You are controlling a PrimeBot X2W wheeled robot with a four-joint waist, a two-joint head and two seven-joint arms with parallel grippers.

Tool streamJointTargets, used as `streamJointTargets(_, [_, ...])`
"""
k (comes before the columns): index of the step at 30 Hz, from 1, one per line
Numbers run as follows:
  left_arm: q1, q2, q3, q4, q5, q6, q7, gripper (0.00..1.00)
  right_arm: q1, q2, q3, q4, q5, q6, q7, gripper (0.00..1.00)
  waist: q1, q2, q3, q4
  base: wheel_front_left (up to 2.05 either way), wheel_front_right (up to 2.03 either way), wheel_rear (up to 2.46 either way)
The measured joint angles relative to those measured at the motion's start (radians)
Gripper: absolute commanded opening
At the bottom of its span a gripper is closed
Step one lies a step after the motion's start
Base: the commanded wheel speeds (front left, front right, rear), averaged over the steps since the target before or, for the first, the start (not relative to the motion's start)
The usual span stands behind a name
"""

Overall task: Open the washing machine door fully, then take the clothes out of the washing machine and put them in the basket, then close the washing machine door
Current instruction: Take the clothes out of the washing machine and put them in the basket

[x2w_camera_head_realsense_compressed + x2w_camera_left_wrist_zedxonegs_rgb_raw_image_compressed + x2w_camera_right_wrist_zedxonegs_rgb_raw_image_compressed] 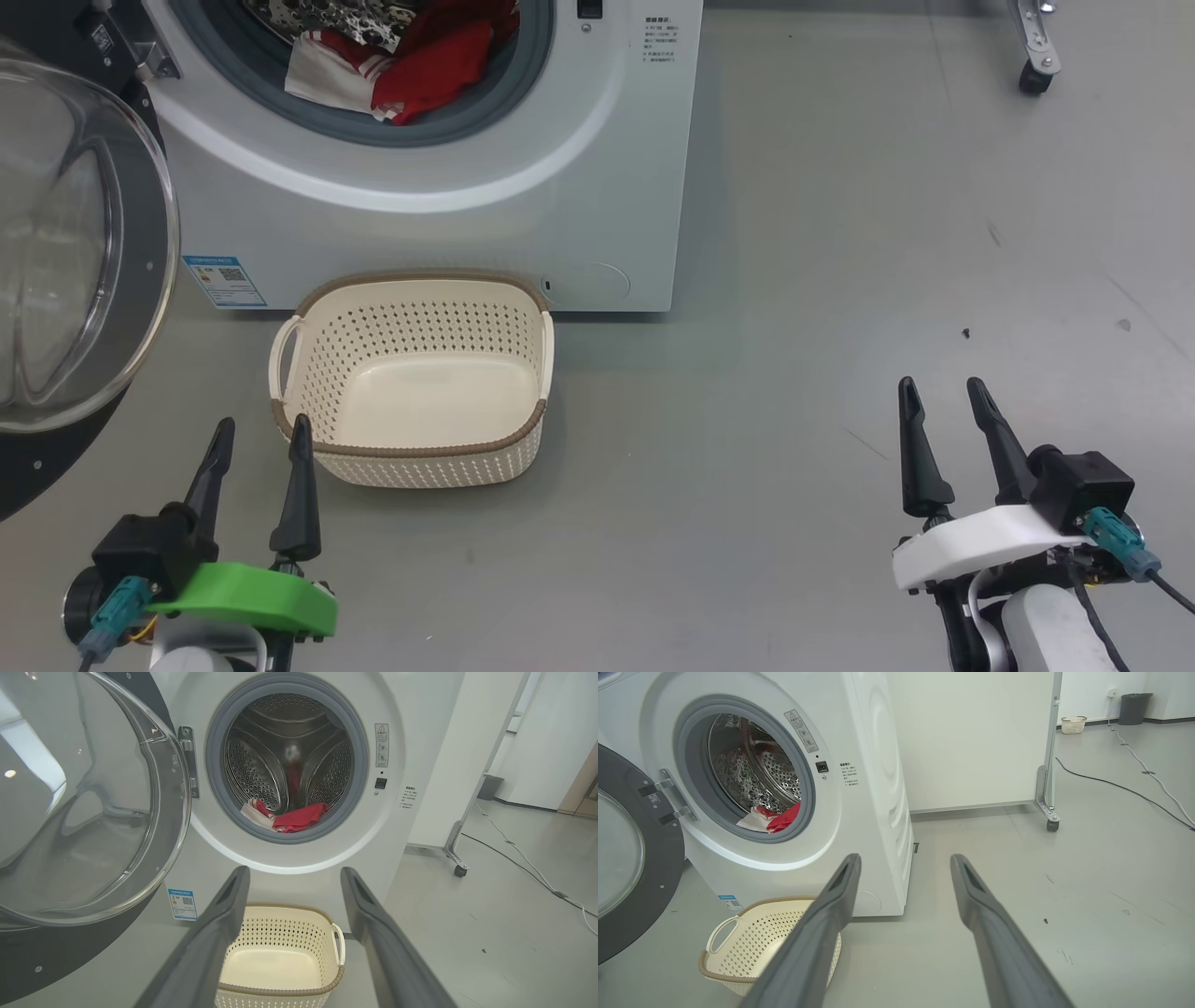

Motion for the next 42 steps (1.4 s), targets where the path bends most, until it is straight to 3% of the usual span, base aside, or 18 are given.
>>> streamJointTargets(42, [0.007, 0.0, -0.011, -0.014, 0.006, -0.007, 0.0, 1.0, 0.007, 0.0, 0.0, 0.006, -0.009, 0.001, 0.0, 1.0, 0.0, 0.0, 0.022, 0.007, 1.13, -1.13, 0.0])
